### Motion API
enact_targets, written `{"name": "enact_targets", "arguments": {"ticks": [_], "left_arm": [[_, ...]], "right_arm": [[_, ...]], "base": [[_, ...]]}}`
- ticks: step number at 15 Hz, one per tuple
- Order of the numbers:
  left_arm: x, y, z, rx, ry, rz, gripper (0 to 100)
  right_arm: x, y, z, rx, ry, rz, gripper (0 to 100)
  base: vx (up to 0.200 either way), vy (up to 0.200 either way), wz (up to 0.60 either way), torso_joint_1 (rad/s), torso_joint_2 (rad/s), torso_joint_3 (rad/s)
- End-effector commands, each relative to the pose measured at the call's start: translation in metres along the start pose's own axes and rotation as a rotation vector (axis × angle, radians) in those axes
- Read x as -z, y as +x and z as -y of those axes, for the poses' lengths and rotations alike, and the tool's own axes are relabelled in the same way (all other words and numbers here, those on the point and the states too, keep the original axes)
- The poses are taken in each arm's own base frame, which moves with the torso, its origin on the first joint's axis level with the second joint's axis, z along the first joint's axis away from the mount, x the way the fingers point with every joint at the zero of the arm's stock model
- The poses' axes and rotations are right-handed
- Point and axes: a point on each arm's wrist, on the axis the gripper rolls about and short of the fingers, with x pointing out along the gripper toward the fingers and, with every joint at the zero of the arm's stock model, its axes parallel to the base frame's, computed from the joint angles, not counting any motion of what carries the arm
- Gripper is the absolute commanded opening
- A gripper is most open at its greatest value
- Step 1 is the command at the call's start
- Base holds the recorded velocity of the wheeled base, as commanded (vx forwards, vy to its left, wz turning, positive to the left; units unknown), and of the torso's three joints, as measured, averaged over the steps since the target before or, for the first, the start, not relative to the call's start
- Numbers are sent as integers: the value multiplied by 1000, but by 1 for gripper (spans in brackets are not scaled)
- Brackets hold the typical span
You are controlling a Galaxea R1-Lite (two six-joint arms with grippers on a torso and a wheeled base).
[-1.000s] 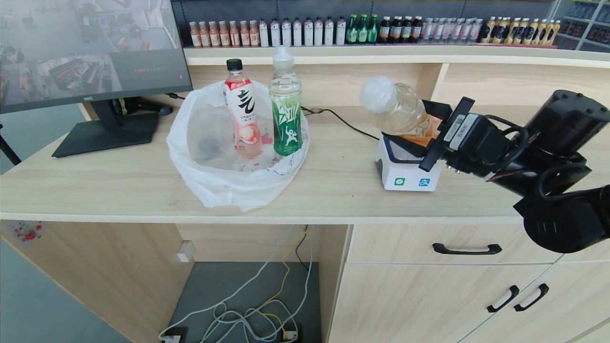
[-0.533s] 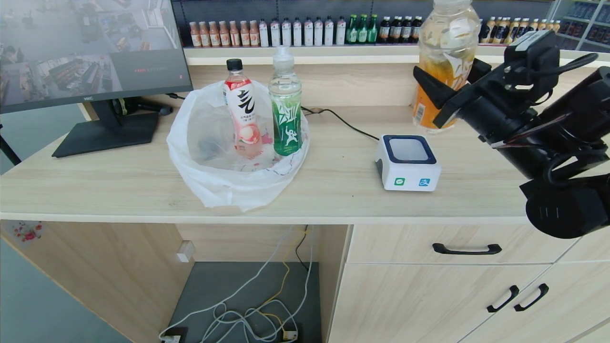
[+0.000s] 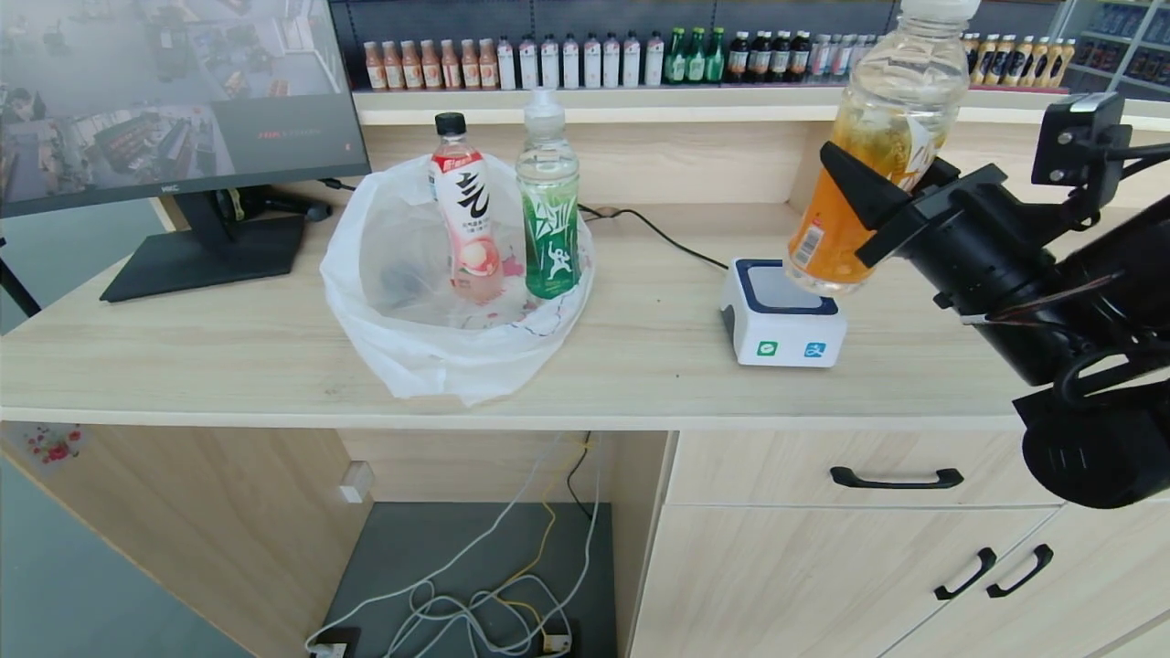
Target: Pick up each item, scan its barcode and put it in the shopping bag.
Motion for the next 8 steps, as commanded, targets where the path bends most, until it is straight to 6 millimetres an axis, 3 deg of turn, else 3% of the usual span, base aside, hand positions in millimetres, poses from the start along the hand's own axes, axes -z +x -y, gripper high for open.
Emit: {"name": "enact_targets", "arguments": {"ticks": [1,6,8], "left_arm": [[0,0,0,-1,0,1,100],[0,0,0,-1,-3,1,100],[0,0,0,-1,-3,1,100]], "right_arm": [[-3,-9,-3,0,17,-18,0],[-5,-20,-20,83,-6,-54,0],[-8,-10,-31,156,46,-26,0]], "base": [[0,0,0,0,0,0],[0,0,0,0,0,0],[0,0,0,0,0,0]]}}
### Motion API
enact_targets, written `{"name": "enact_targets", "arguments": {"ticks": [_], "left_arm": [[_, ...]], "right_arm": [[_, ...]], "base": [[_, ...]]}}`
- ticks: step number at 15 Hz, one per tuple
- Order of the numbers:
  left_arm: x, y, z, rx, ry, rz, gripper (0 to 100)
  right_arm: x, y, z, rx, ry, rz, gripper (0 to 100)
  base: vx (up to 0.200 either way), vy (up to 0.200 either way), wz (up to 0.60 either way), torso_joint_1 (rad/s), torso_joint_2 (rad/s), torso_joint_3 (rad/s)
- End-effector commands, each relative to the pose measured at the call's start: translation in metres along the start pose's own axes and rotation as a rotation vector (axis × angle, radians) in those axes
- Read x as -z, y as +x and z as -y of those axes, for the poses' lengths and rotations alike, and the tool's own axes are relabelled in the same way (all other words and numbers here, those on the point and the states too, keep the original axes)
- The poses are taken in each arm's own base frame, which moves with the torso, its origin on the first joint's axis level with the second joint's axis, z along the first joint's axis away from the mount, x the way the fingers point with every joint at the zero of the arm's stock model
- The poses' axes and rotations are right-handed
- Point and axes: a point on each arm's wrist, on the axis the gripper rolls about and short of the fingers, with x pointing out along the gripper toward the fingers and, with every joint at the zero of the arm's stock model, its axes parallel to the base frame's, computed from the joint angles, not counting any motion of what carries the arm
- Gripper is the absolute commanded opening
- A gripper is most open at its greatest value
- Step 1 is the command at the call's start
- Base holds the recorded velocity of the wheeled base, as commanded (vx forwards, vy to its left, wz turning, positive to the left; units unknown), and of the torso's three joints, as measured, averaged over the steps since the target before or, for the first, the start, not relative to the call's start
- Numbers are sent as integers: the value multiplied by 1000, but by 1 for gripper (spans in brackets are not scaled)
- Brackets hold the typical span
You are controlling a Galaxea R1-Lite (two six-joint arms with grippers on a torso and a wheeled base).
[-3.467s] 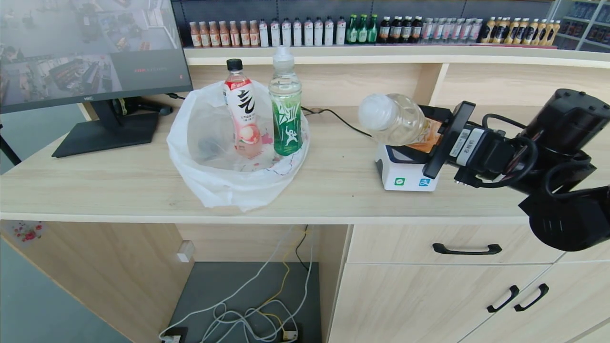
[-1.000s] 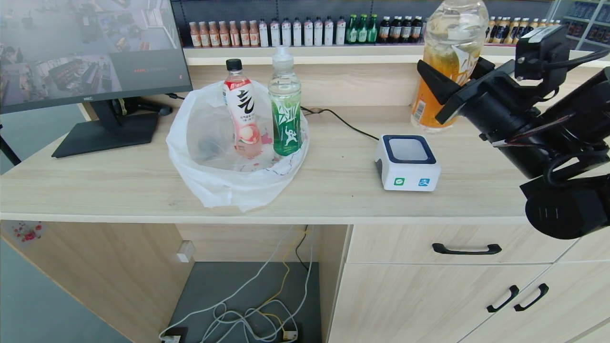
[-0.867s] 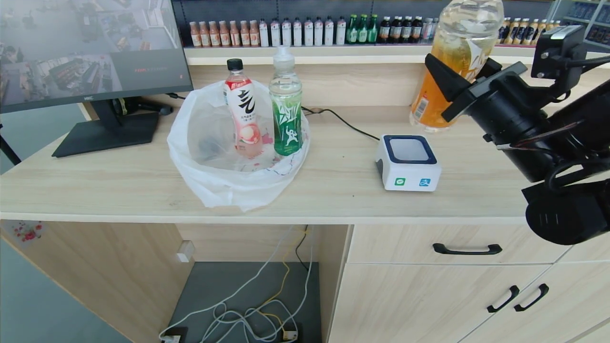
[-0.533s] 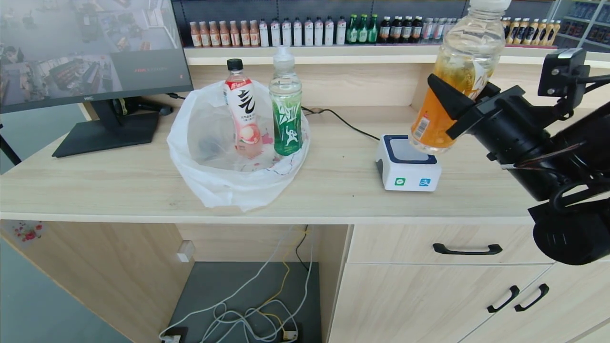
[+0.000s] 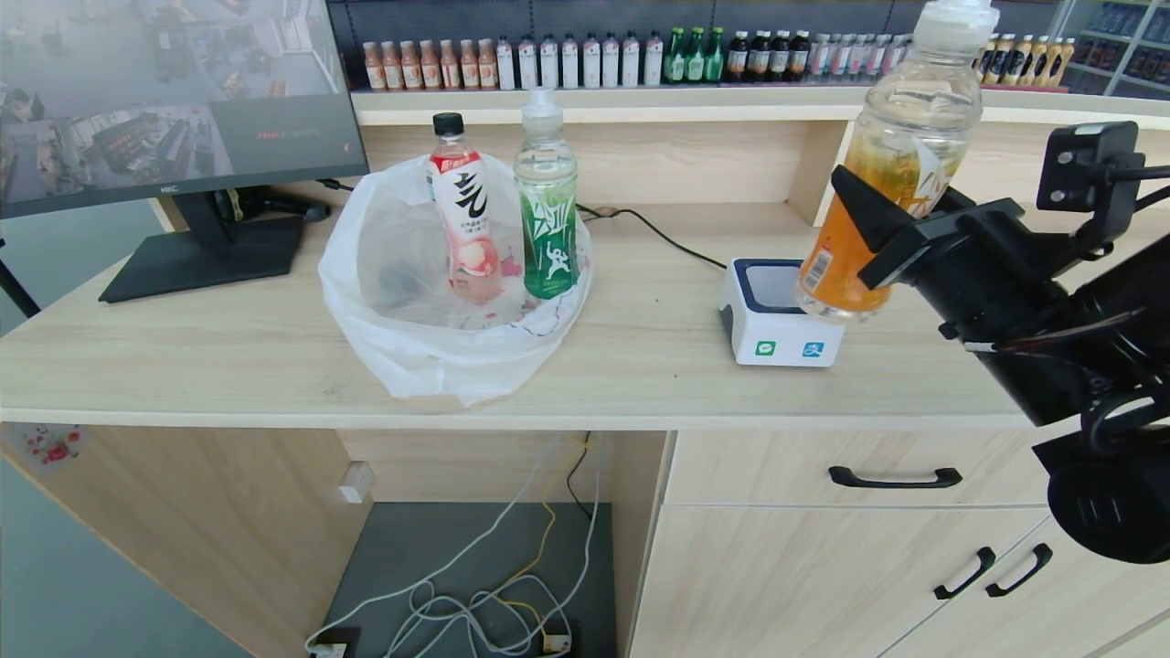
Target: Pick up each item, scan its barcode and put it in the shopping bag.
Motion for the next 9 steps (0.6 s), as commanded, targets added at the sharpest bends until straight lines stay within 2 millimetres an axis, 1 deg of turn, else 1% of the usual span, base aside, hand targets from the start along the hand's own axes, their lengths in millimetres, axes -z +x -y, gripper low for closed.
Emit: {"name": "enact_targets", "arguments": {"ticks": [1,2,6,9], "left_arm": [[0,0,0,0,0,1,100],[0,0,0,0,0,1,100],[0,0,0,0,-23,2,100],[0,0,0,0,-31,2,100]], "right_arm": [[-5,7,-16,21,48,30,0],[-5,6,-18,21,53,27,0],[-8,6,-18,19,73,36,0],[-12,6,-18,18,71,49,0]], "base": [[0,0,0,0,0,0],[0,0,0,0,0,0],[0,0,0,0,0,0],[0,200,0,2,2,9]]}}
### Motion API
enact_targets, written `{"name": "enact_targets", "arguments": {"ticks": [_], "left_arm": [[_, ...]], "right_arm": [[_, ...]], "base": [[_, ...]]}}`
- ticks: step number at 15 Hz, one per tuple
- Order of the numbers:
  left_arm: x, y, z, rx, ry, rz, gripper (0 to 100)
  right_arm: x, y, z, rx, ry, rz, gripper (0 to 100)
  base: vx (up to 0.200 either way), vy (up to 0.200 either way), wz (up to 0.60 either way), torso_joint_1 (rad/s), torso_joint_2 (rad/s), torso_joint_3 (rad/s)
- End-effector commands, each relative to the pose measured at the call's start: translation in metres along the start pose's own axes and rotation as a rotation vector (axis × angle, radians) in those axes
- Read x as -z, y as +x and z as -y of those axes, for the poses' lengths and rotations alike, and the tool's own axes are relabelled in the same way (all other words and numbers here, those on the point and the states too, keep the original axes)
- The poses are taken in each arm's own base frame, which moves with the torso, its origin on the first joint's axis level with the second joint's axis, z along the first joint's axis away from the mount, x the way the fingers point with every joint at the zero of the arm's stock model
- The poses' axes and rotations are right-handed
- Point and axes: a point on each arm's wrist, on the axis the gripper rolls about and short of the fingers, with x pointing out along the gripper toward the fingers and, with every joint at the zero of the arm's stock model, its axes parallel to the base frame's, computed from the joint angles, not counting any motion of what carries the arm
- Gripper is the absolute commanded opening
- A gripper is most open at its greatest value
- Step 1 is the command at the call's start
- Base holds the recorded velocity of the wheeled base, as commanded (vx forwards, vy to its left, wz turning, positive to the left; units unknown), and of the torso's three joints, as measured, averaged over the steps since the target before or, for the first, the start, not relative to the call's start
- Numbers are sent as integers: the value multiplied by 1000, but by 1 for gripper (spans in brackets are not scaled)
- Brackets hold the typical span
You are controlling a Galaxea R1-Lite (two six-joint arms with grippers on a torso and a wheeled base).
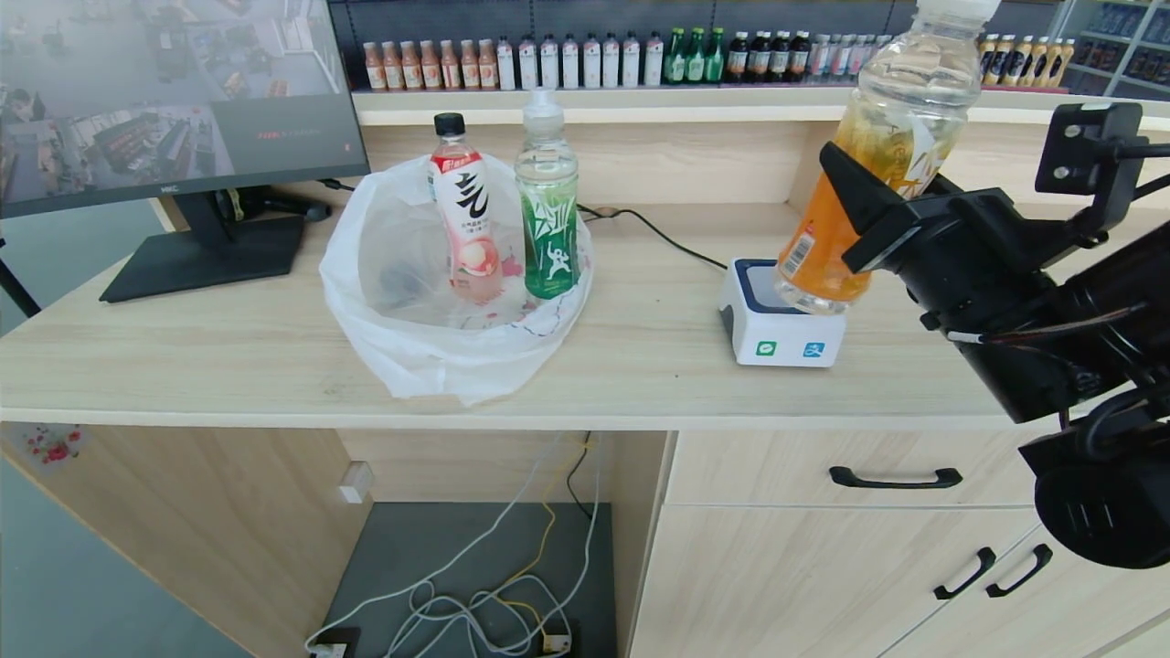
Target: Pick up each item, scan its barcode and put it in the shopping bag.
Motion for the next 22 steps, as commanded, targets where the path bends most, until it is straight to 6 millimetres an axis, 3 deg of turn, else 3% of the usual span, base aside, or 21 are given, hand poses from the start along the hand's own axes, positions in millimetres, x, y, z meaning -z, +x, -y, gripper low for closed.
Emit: {"name": "enact_targets", "arguments": {"ticks": [1,15,22], "left_arm": [[0,0,0,0,-2,0,100],[0,0,0,0,0,2,100],[0,0,0,0,7,0,100]], "right_arm": [[-3,1,-1,-2,-2,11,0],[-6,0,-5,-15,-5,17,0],[-3,-1,-6,-21,-6,8,0]], "base": [[0,200,0,2,2,2],[0,200,0,1,1,1],[0,0,0,0,0,0]]}}
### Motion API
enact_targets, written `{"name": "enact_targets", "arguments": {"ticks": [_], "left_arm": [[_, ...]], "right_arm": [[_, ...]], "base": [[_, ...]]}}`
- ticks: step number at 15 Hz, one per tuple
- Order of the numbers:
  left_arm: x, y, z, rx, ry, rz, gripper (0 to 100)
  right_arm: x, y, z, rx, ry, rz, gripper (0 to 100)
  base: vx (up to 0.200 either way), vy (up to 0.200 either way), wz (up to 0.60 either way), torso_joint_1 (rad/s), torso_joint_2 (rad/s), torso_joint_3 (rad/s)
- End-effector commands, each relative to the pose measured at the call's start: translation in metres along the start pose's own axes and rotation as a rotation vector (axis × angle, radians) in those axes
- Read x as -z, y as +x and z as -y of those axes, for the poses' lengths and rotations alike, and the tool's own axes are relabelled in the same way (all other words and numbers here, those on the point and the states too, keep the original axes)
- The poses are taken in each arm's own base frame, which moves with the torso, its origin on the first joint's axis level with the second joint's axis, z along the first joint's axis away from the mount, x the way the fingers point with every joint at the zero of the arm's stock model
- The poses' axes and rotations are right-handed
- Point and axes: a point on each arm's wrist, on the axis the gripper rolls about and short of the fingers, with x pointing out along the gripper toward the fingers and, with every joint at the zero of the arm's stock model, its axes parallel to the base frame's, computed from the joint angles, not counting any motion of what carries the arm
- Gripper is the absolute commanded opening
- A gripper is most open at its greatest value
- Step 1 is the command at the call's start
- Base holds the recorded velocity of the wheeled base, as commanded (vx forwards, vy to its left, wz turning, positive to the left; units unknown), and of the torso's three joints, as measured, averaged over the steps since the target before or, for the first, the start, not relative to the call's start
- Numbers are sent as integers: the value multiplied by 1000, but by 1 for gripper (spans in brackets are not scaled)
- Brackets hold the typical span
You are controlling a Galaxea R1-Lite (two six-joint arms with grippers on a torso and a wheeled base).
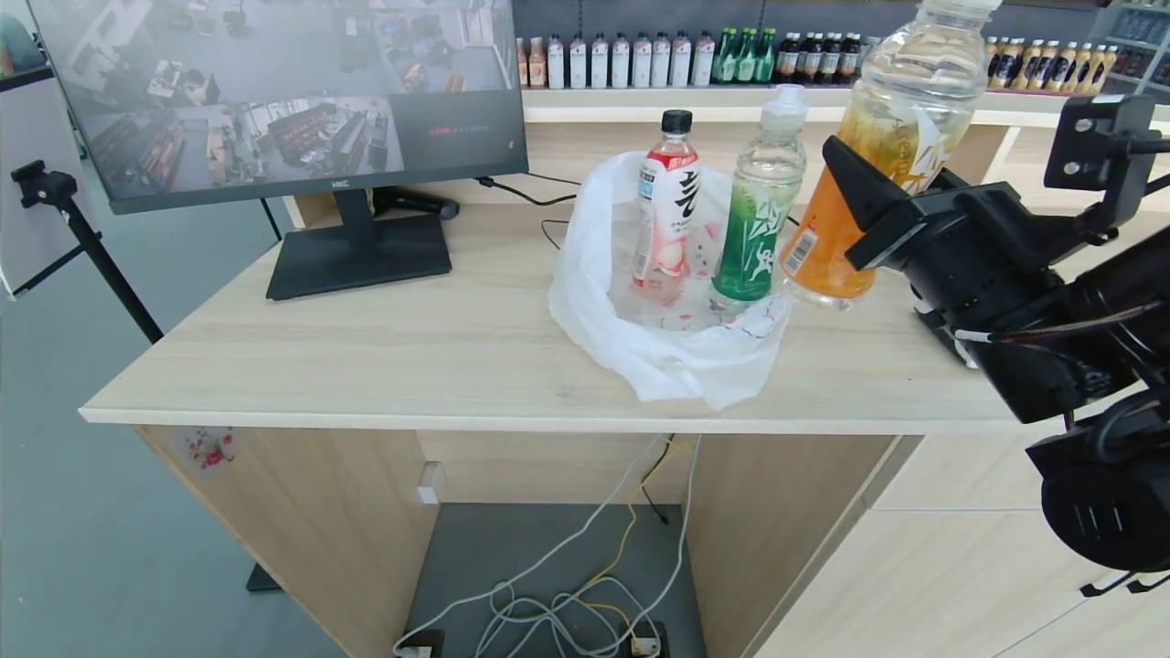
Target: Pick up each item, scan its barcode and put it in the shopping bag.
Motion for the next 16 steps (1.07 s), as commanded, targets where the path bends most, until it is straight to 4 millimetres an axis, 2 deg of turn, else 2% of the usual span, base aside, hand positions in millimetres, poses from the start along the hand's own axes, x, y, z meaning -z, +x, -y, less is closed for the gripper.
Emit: {"name": "enact_targets", "arguments": {"ticks": [1,8,12,16], "left_arm": [[0,0,0,1,0,1,100],[0,0,0,1,-1,1,100],[0,0,0,1,-1,1,100],[0,0,0,1,-1,1,100]], "right_arm": [[2,0,-3,-14,6,-4,0],[16,8,-12,-45,22,-21,0],[36,18,-23,-78,40,-41,0],[61,33,-25,-79,38,-53,0]], "base": [[0,0,0,0,0,0],[0,0,0,0,0,0],[0,0,0,0,0,0],[0,0,0,0,0,0]]}}
